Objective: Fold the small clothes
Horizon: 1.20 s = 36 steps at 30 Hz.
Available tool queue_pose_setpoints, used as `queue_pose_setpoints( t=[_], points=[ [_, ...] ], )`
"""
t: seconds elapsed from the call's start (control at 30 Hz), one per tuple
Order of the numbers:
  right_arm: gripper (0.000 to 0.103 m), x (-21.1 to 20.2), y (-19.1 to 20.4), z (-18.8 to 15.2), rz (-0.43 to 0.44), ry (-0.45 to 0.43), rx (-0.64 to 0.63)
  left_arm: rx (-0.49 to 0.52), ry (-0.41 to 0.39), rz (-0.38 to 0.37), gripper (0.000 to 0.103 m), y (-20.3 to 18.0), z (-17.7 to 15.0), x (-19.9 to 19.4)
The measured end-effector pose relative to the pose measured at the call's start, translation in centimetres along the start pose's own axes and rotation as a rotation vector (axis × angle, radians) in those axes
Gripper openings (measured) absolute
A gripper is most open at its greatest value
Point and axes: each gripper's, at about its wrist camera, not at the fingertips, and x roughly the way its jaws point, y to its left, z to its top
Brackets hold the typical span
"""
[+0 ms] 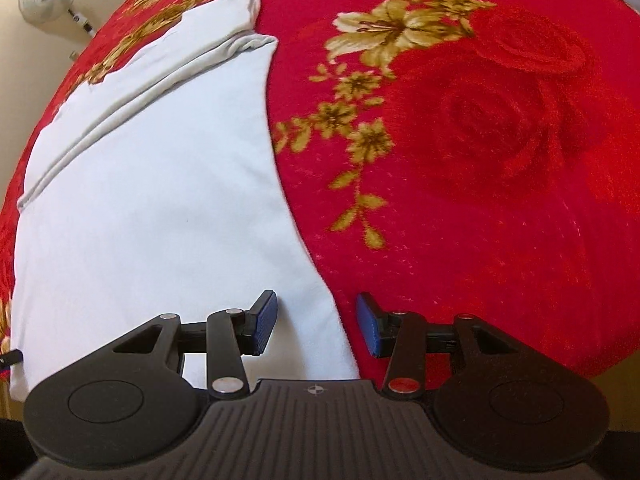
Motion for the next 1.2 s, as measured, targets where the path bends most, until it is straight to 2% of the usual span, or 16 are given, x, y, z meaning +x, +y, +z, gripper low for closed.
queue_pose_setpoints(
  t=[0.13, 0.43, 0.47, 0.5, 0.53, 0.63, 0.7, 0.77, 0.8, 0.87, 0.97, 1.13, 1.2],
  points=[
    [0.034, -0.2, 0.2, -0.1, 0.007, 0.000, -0.024, 0.030, 0.002, -0.009, 0.019, -0.4, -0.3, -0.3],
    [0.033, 0.1, 0.7, -0.7, 0.022, 0.024, -0.055, 0.061, 0.022, -0.011, 0.018, -0.7, -0.4, 0.3],
    [0.019, 0.0, 0.7, -0.8, 0.024, 0.022, -0.056, 0.062, 0.018, -0.017, 0.006, -0.7, -0.4, 0.2],
    [0.009, -0.1, 0.7, -0.8, 0.030, 0.018, -0.052, 0.062, 0.004, -0.033, 0.004, -0.8, -0.4, -0.1],
    [0.004, -0.3, 0.6, -0.7, 0.044, 0.012, -0.040, 0.070, -0.022, -0.037, 0.004, -0.9, -0.4, -0.6],
    [0.004, -2.1, 0.7, -0.3, 0.129, -0.063, -0.031, 0.126, -0.115, -0.029, 0.004, -2.0, -0.8, -2.2],
    [0.004, -3.0, 0.8, 0.0, 0.156, -0.113, -0.046, 0.094, -0.095, -0.036, 0.005, -1.7, -1.0, -2.0],
    [0.008, -2.4, 0.5, 0.1, 0.143, -0.079, -0.025, 0.062, -0.019, -0.042, 0.007, -1.3, -1.2, -0.8],
    [0.008, -1.6, 0.3, 0.0, 0.124, -0.035, -0.019, 0.049, 0.010, -0.042, 0.007, -1.0, -1.2, -0.2],
    [0.009, 0.0, 0.3, -0.5, 0.087, 0.051, -0.029, 0.037, 0.025, -0.046, 0.008, -0.7, -1.2, 0.1],
    [0.009, 0.3, 1.1, -0.6, 0.075, 0.054, -0.080, 0.053, 0.029, -0.047, 0.011, -0.9, -1.3, 0.1],
    [0.009, 0.3, 0.8, -0.5, 0.076, 0.053, -0.063, 0.077, 0.023, -0.038, 0.011, -1.2, -1.4, 0.1],
    [0.008, 0.2, 0.8, -0.7, 0.075, 0.048, -0.066, 0.076, 0.009, -0.040, 0.006, -1.1, -1.4, -0.2]
  ],
)
